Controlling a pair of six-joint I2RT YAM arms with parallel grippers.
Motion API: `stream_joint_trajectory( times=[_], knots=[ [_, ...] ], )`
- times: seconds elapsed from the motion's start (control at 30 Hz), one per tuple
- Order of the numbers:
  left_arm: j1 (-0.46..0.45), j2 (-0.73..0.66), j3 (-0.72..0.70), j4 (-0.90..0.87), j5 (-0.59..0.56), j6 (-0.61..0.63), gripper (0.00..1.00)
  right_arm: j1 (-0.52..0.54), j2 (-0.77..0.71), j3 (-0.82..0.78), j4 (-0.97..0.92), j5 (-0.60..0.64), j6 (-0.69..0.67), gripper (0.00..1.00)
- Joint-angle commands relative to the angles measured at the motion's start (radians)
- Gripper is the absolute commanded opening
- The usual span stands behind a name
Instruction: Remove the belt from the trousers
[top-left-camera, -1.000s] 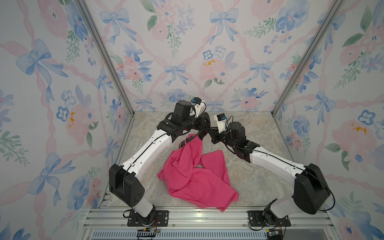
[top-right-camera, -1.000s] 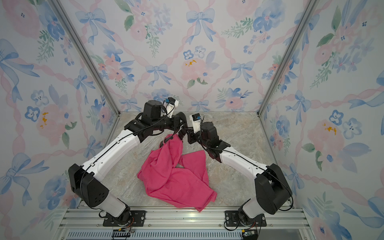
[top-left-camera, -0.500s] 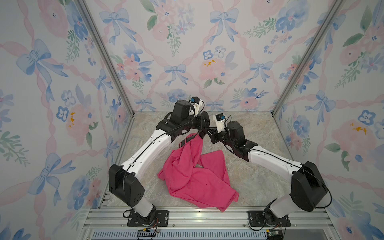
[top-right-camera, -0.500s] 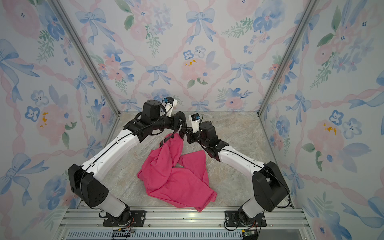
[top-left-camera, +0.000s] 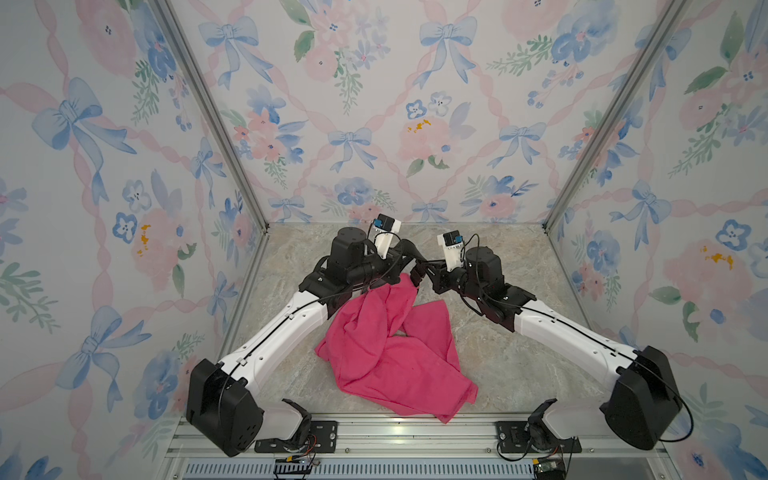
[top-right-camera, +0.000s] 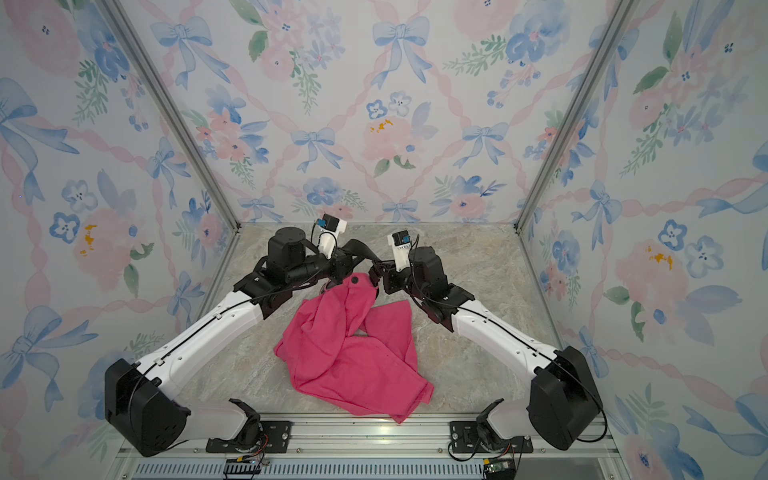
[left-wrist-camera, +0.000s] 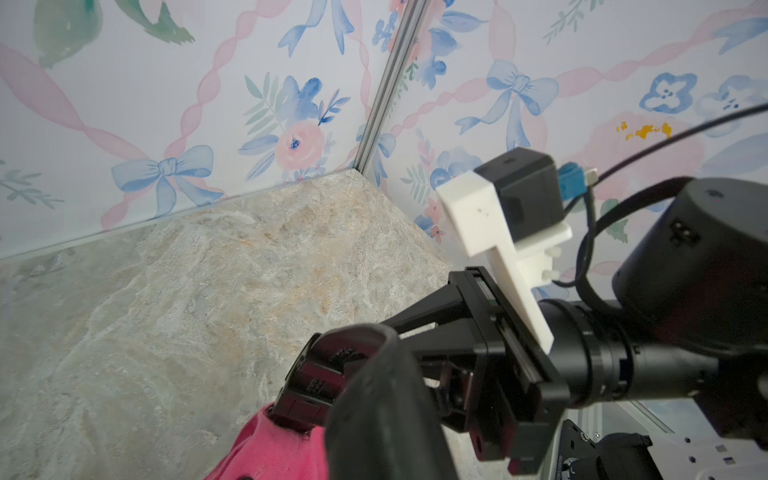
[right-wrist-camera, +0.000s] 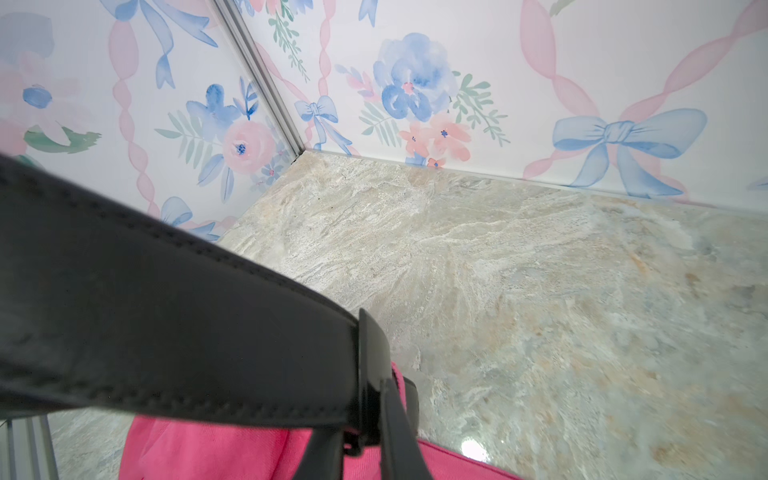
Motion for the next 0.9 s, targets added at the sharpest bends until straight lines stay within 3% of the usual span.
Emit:
stream_joint_trajectory(
  times=[0.0, 0.13, 0.33, 0.47, 0.6, 0.87],
  knots=[
    [0.009, -0.176, -0.057, 0.334, 0.029, 0.141, 0.0, -0.088, -0.057, -0.047, -0.228, 0.248, 0.038, 0.0],
    [0.008, -0.187, -0.158, 0.333, 0.019, 0.2, 0.03, -0.056, -0.11, 0.006, -0.221, 0.29, -0.019, 0.0],
    [0.006, -0.191, -0.163, 0.305, -0.051, 0.258, 0.47, 0.034, -0.076, 0.113, -0.351, 0.391, -0.121, 0.0],
    [-0.041, -0.172, -0.07, 0.177, -0.13, 0.368, 0.64, 0.037, -0.071, 0.132, -0.399, 0.398, -0.121, 0.0],
    [-0.169, -0.132, 0.008, 0.082, -0.275, 0.562, 0.71, 0.037, -0.081, 0.141, -0.422, 0.4, -0.128, 0.0],
    [-0.337, 0.032, 0.114, 0.067, -0.5, 0.968, 0.74, 0.046, -0.071, 0.191, -0.507, 0.348, -0.155, 0.0]
  ],
)
